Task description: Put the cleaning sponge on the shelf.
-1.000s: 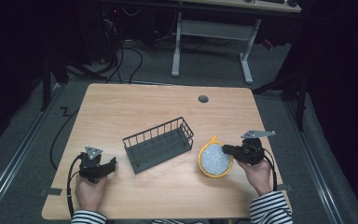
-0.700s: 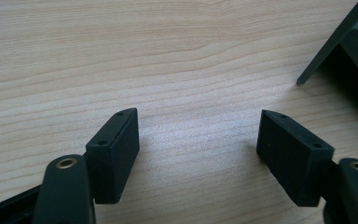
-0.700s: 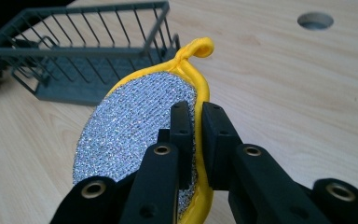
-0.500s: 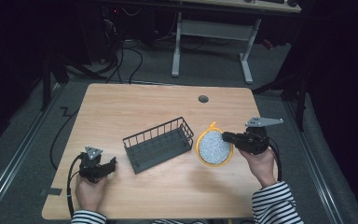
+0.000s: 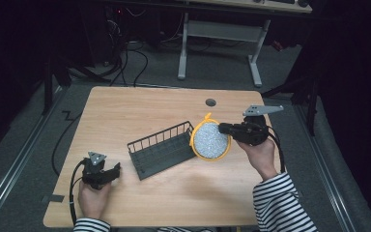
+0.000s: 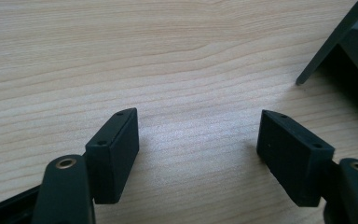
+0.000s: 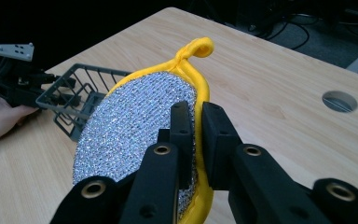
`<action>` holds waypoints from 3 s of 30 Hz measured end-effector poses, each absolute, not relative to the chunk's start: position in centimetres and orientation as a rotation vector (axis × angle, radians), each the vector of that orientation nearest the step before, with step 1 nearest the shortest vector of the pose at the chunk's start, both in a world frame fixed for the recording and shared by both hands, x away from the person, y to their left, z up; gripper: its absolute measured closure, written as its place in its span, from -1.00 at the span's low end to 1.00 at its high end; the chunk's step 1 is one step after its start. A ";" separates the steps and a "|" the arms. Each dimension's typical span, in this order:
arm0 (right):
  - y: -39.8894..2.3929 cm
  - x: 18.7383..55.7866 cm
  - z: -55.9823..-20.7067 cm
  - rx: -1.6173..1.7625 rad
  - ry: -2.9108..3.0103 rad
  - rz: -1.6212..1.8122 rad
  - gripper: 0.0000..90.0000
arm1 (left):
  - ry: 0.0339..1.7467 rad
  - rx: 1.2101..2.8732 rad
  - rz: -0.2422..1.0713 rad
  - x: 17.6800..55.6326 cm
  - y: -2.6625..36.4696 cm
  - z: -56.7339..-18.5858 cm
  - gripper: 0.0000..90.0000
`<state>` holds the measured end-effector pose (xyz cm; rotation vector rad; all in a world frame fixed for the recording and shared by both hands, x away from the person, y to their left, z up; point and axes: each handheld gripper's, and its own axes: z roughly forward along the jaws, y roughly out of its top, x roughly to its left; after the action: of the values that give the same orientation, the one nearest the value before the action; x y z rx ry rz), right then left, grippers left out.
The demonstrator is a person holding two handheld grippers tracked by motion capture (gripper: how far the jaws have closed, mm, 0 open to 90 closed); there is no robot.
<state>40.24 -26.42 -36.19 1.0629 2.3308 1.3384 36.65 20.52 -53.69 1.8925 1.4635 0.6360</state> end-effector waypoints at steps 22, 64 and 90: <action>-17.4 46.7 -37.7 1.060 2.375 1.347 0.86 | 1.463 1.890 0.631 36.6 20.6 -53.7 -0.33; -16.1 47.3 -42.6 0.990 2.451 1.213 0.83 | 1.463 1.889 0.630 36.6 20.6 -53.7 -0.33; -17.6 46.1 -41.0 1.027 2.397 1.223 0.12 | 1.461 1.887 0.629 36.6 20.6 -53.7 -0.32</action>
<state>46.13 -17.57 -40.98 1.0268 2.3973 1.2226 36.63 20.57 -53.69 1.8868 1.4614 0.6288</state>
